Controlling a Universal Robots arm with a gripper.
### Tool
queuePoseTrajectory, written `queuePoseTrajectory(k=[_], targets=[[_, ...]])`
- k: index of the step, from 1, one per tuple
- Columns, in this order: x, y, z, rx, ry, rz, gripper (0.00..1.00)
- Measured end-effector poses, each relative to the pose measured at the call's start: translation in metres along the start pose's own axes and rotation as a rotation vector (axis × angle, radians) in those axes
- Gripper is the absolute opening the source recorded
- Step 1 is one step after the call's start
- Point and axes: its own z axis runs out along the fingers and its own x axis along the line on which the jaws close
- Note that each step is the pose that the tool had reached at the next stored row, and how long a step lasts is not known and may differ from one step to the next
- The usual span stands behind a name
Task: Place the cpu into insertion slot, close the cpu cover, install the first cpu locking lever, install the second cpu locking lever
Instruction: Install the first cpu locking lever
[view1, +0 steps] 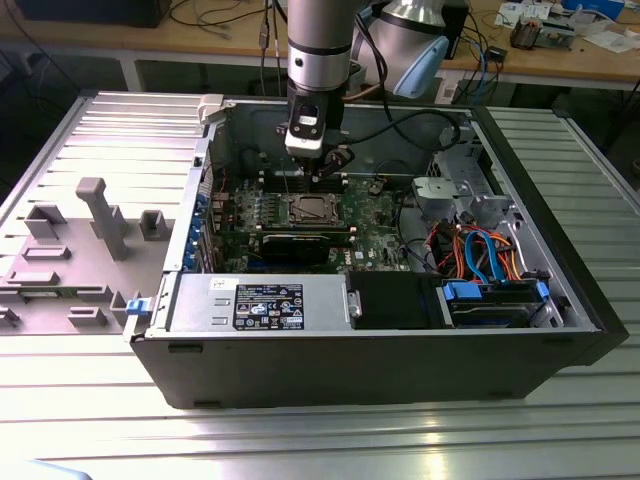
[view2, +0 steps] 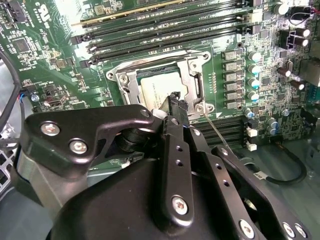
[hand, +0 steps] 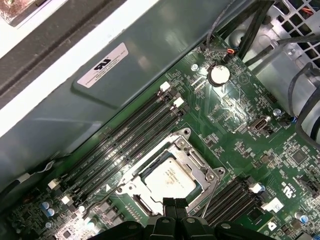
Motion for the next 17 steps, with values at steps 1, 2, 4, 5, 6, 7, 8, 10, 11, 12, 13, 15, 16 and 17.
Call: queuePoseTrajectory(k=[1,2,4,5,6,7,8,10,11,12,13,15,16,17], targets=[[0.0,0.0,0.0,-0.0001,0.0,-0.003,0.11],[0.0,0.0,0.0,-0.0001,0.0,-0.004,0.11],[0.0,0.0,0.0,-0.0001,-0.0001,-0.009,0.11],[0.0,0.0,0.0,-0.0003,-0.0001,-0.01,0.11],[0.0,0.0,0.0,-0.0003,-0.0001,-0.013,0.11],[0.0,0.0,0.0,-0.0003,-0.0002,-0.016,0.11],[0.0,0.0,0.0,-0.0003,-0.0002,-0.018,0.11],[0.0,0.0,0.0,-0.0004,-0.0003,-0.024,0.11],[0.0,0.0,0.0,-0.0005,-0.0003,-0.026,0.11],[0.0,0.0,0.0,-0.0005,-0.0003,-0.028,0.11],[0.0,0.0,0.0,-0.0005,-0.0004,-0.029,0.11],[0.0,0.0,0.0,-0.0006,-0.0004,-0.032,0.11],[0.0,0.0,0.0,-0.0006,-0.0004,-0.034,0.11],[0.0,0.0,0.0,-0.0006,-0.0004,-0.036,0.11]])
